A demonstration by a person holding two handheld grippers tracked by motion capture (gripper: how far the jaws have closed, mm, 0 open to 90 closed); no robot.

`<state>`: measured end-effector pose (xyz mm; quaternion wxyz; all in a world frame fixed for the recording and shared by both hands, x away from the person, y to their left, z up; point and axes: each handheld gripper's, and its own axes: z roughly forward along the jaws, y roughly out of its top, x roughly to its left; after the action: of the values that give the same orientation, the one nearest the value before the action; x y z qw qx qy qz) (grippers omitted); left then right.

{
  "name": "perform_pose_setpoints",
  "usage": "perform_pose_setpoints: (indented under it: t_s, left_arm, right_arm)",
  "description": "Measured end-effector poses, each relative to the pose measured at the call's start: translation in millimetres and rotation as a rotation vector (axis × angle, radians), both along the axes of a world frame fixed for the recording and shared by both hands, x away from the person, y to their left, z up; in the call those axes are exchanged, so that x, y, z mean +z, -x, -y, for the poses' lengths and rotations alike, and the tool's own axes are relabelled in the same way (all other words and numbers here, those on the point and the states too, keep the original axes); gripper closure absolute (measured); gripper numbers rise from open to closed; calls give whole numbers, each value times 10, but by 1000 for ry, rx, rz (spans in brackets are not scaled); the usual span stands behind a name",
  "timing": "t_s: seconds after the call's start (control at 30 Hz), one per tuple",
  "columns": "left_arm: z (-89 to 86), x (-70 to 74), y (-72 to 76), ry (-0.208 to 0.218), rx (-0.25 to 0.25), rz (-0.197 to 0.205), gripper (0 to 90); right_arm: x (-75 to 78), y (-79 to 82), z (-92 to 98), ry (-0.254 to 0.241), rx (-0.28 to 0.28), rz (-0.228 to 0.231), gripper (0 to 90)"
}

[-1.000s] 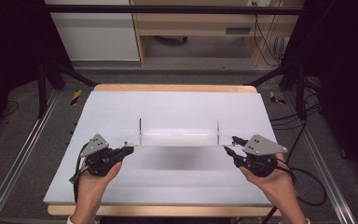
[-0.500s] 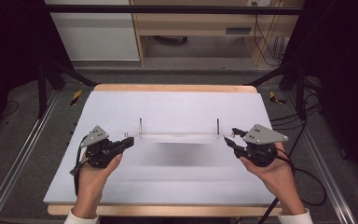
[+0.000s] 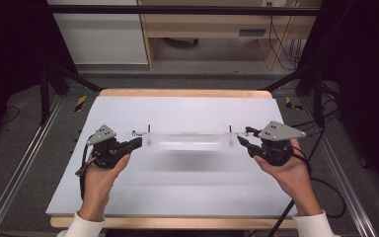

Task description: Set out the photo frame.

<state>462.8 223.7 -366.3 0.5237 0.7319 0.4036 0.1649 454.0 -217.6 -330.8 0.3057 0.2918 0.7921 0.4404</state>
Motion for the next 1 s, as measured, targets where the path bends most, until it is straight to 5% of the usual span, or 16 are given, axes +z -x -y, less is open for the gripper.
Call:
perform_pose_setpoints:
  t_s: [0.4,1.0]
  left_arm:
    - [19,40,-156,-3,9,-14,896]
    - [61,100,-323,-7,19,-26,896]
  right_arm:
    - [87,-241,33,-37,3,-2,604]
    - [130,-385,57,-51,13,-9,611]
